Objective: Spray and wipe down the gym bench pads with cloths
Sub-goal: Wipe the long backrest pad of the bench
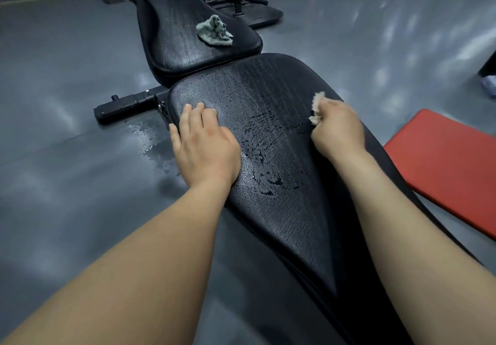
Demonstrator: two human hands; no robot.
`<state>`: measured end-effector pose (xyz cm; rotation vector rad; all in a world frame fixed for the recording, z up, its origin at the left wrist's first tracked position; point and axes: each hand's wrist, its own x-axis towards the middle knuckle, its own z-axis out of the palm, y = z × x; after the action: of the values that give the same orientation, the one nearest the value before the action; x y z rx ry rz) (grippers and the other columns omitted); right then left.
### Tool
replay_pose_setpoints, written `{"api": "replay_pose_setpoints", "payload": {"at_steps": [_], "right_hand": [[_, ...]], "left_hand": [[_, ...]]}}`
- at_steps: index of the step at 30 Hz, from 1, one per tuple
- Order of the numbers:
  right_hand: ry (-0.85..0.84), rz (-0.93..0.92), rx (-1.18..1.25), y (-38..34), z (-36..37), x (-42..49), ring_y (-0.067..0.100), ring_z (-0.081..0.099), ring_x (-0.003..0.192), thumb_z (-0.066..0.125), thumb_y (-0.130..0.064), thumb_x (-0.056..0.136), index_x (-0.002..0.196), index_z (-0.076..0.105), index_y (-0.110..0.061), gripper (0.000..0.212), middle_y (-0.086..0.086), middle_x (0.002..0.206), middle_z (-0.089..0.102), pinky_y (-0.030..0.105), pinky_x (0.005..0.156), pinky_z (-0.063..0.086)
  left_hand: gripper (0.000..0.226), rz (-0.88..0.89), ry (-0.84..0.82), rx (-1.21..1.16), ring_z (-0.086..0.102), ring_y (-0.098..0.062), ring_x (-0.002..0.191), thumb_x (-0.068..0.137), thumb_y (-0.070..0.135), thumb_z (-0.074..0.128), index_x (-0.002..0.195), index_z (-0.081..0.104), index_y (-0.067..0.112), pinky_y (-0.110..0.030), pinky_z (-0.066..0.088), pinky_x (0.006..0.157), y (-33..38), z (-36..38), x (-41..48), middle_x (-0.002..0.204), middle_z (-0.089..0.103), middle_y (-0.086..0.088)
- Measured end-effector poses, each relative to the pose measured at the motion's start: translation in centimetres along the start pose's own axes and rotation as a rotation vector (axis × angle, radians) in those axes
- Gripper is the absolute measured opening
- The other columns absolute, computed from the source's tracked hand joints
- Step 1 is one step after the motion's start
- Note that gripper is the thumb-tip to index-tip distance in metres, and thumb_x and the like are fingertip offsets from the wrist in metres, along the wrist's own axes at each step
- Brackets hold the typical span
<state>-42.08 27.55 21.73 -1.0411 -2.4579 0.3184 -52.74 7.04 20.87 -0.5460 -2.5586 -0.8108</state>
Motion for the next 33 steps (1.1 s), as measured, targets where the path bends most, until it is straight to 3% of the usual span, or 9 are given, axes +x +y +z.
{"api": "replay_pose_setpoints", "payload": {"at_steps": [3, 7, 11, 15, 19, 23, 25, 30, 33], "right_hand": [[-0.042, -0.216, 0.013, -4.3, 0.9, -1.7, 0.033, 0.048, 0.128, 0.051, -0.007, 0.084, 0.131, 0.06, -0.013, 0.048, 0.005, 0.144, 0.055, 0.036, 0.102, 0.043], [-0.068, -0.417, 0.074, -5.0, 1.3, -2.0, 0.031, 0.05, 0.128, 0.054, -0.007, 0.087, 0.125, 0.064, -0.018, 0.04, -0.001, 0.146, 0.055, 0.039, 0.1, 0.048], [-0.04, -0.145, 0.04, 0.2, -0.1, 0.2, 0.034, 0.057, 0.118, 0.043, -0.012, 0.074, 0.112, 0.065, -0.02, 0.044, 0.004, 0.13, 0.063, 0.035, 0.087, 0.05], [-0.024, 0.102, 0.008, 3.1, -0.9, 0.9, 0.041, 0.058, 0.103, 0.048, -0.004, 0.085, 0.095, 0.059, -0.012, 0.017, 0.018, 0.114, 0.063, 0.034, 0.074, 0.039], [0.001, -0.112, -0.008, -0.4, 0.1, -0.1, 0.038, 0.056, 0.113, 0.049, -0.006, 0.084, 0.105, 0.064, -0.01, 0.026, 0.014, 0.123, 0.064, 0.036, 0.085, 0.045], [-0.069, -0.317, 0.109, -1.4, 0.4, -0.8, 0.03, 0.057, 0.115, 0.04, -0.015, 0.076, 0.093, 0.059, -0.024, 0.027, -0.002, 0.121, 0.066, 0.035, 0.09, 0.05], [-0.044, -0.231, 0.126, 0.2, -0.4, -0.5, 0.028, 0.058, 0.111, 0.038, -0.017, 0.073, 0.095, 0.062, -0.021, 0.033, -0.004, 0.114, 0.067, 0.037, 0.086, 0.052], [-0.055, 0.151, 0.011, 4.9, -2.4, -0.2, 0.042, 0.06, 0.1, 0.047, -0.001, 0.084, 0.096, 0.062, -0.012, 0.021, 0.021, 0.108, 0.068, 0.035, 0.075, 0.041], [-0.026, 0.102, -0.053, 1.8, -1.4, -1.3, 0.042, 0.06, 0.106, 0.051, -0.003, 0.086, 0.111, 0.062, -0.005, 0.027, 0.021, 0.113, 0.068, 0.038, 0.082, 0.046]], "left_hand": [[0.038, 0.005, -0.005, 0.005, 0.025, -0.02, 0.152, 0.097, 0.024, 0.041, 0.129, 0.059, 0.018, -0.047, 0.01, 0.127, -0.1, 0.0, 0.0, 0.155, 0.046, 0.0], [0.041, 0.01, -0.007, 0.009, 0.025, -0.02, 0.152, 0.095, 0.026, 0.038, 0.13, 0.059, 0.018, -0.046, 0.009, 0.127, -0.1, -0.1, 0.0, 0.154, 0.046, 0.0], [0.043, 0.017, 0.003, 0.008, 0.026, -0.02, 0.151, 0.094, 0.027, 0.035, 0.129, 0.059, 0.018, -0.047, 0.01, 0.127, -0.1, 0.0, 0.0, 0.153, 0.047, 0.0], [0.045, 0.016, 0.002, 0.003, 0.026, -0.02, 0.152, 0.092, 0.028, 0.034, 0.129, 0.059, 0.019, -0.047, 0.01, 0.126, -0.2, 0.1, 0.0, 0.154, 0.047, 0.0], [0.049, 0.018, 0.001, -0.004, 0.026, -0.02, 0.152, 0.09, 0.03, 0.03, 0.128, 0.059, 0.019, -0.047, 0.01, 0.126, -0.2, 0.0, 0.0, 0.154, 0.047, 0.0], [0.05, 0.022, 0.0, -0.007, 0.026, -0.021, 0.152, 0.09, 0.03, 0.029, 0.129, 0.059, 0.018, -0.047, 0.01, 0.127, -0.2, -0.2, -0.1, 0.154, 0.047, 0.0], [0.05, 0.024, 0.0, -0.004, 0.026, -0.021, 0.152, 0.09, 0.03, 0.029, 0.129, 0.059, 0.018, -0.047, 0.01, 0.127, -0.2, -0.2, -0.1, 0.154, 0.047, 0.0], [0.049, 0.024, 0.014, -0.01, 0.027, -0.021, 0.151, 0.09, 0.029, 0.03, 0.128, 0.059, 0.019, -0.047, 0.01, 0.126, -0.3, 0.0, 0.0, 0.153, 0.047, 0.0], [0.046, 0.024, 0.014, -0.009, 0.027, -0.022, 0.151, 0.091, 0.028, 0.033, 0.127, 0.059, 0.019, -0.047, 0.01, 0.126, -0.4, 0.1, 0.1, 0.153, 0.048, -0.001]]}}
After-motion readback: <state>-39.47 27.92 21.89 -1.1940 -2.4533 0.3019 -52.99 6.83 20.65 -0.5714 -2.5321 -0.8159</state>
